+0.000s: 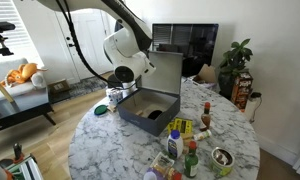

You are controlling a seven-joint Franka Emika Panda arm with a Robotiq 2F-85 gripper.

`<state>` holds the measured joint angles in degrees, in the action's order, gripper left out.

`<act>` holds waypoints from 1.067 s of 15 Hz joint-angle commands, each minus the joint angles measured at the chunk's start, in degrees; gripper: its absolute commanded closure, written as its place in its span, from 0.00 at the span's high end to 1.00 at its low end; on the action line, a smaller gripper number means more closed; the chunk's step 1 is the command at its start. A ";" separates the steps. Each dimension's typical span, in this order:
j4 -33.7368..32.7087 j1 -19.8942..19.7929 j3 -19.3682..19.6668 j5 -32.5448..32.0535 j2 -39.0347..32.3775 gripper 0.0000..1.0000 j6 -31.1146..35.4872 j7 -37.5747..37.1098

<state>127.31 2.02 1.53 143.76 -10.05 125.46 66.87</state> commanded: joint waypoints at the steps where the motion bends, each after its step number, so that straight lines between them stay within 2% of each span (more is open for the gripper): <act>1: -0.71 0.10 0.45 -0.04 -1.96 0.01 -1.45 1.67; 16: -1.30 1.47 0.06 -0.01 -2.21 0.01 2.62 1.69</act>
<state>126.13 2.78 1.34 143.76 -12.09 125.00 67.94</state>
